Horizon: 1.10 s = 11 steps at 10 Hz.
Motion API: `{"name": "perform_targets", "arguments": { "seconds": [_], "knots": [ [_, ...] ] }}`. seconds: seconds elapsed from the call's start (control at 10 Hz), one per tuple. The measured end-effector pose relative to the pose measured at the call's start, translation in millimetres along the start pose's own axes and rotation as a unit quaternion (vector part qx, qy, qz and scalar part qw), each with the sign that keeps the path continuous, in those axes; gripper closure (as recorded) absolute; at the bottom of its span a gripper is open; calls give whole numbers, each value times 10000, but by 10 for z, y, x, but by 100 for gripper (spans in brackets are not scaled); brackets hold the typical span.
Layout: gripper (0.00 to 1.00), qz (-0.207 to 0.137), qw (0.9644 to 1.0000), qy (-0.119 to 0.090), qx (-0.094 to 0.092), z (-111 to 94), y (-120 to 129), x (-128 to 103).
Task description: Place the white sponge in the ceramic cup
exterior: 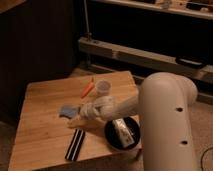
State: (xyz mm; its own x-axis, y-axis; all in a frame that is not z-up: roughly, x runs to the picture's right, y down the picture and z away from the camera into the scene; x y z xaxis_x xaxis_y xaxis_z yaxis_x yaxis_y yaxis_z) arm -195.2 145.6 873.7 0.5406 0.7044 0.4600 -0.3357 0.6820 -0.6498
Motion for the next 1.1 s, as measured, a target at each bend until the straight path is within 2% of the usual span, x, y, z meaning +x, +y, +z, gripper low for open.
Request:
{"name": "perform_targets", "arguments": {
  "seconds": [0.2,0.3,0.4,0.9,1.0,1.1],
  "knots": [
    [21,14,10000,32,-32,52,-1,15],
    [25,29,10000,44,-42,63,-9,26],
    [38,69,9999,49,-55,74,-19,30],
    [92,155,9999,56,-51,63,-55,38],
    [98,152,9999,55,-51,62,-55,34],
    [100,149,9999,56,-56,65,-50,32]
  ]
}}
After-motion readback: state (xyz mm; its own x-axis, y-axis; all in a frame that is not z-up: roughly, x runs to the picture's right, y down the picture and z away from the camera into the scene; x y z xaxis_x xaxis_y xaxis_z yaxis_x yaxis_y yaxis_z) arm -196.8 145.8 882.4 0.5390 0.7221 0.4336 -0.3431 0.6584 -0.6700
